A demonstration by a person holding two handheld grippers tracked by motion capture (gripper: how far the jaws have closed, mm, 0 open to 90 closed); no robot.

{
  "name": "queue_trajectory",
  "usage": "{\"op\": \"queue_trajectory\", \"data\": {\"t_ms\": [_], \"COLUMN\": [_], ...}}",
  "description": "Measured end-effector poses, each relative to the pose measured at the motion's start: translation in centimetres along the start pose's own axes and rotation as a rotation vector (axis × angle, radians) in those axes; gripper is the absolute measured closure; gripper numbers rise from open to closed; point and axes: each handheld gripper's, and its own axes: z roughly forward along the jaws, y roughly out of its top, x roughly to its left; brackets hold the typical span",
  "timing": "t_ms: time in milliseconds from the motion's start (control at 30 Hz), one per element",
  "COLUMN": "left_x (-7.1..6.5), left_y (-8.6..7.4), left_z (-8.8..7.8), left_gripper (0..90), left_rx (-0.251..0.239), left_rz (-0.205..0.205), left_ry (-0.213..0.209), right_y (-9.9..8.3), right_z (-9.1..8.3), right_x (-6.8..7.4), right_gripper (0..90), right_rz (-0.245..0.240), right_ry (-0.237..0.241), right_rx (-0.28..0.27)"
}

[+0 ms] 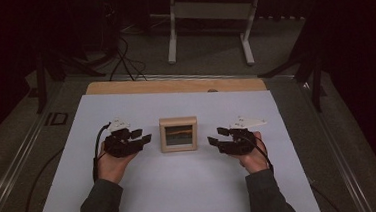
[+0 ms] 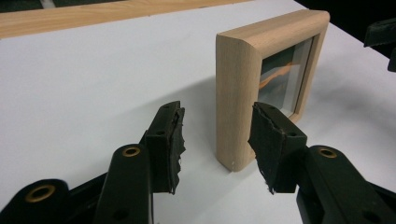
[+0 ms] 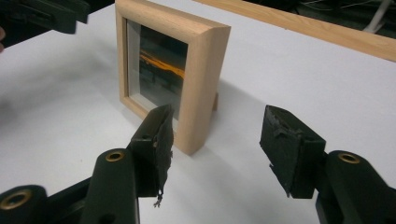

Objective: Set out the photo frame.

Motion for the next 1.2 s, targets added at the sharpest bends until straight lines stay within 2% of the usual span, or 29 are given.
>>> {"op": "queue_trajectory", "data": {"t_ms": [233,267,300,367,500,633,767,1000,1200], "left_x": [0.3,0.5,0.6,0.9,1.4,2.0,2.1,2.5,2.9], "left_y": [-0.9,-1.4,-1.6,-2.1,-3.3,-4.5,-5.5,-6.9,-8.0], "left_z": [-2.0,-2.8,-3.2,-3.8,-4.9,-6.1,-6.8,-8.0,-9.2], "left_gripper": [51.4,51.4,50.7,50.0,48.0,46.6,46.4,45.9,45.8], "left_rx": [-0.025,-0.038,-0.046,-0.054,-0.066,-0.082,-0.090,-0.088,-0.109], "left_rz": [0.011,0.013,0.017,0.028,0.045,0.028,0.030,0.050,0.026], "left_ry": [0.027,0.038,0.038,0.033,0.021,0.018,0.026,0.064,0.092], "right_y": [-0.9,-1.2,-1.7,-2.2,-3.3,-4.6,-5.6,-6.8,-7.9], "right_z": [-2.0,-2.4,-3.2,-3.8,-4.8,-5.8,-6.7,-8.3,-9.8], "right_x": [-0.2,-0.3,-0.4,-0.6,-0.7,-1.0,-1.4,-1.3,-1.2], "right_gripper": [42.2,42.0,41.6,40.3,38.6,37.3,36.0,35.2,34.9], "right_rz": [0.005,0.004,0.000,-0.003,-0.030,-0.040,-0.015,-0.014,-0.011], "right_ry": [-0.030,-0.040,-0.060,-0.068,-0.102,-0.145,-0.168,-0.198,-0.228], "right_rx": [-0.023,-0.027,-0.037,-0.043,-0.027,-0.035,-0.050,-0.101,-0.141]}}
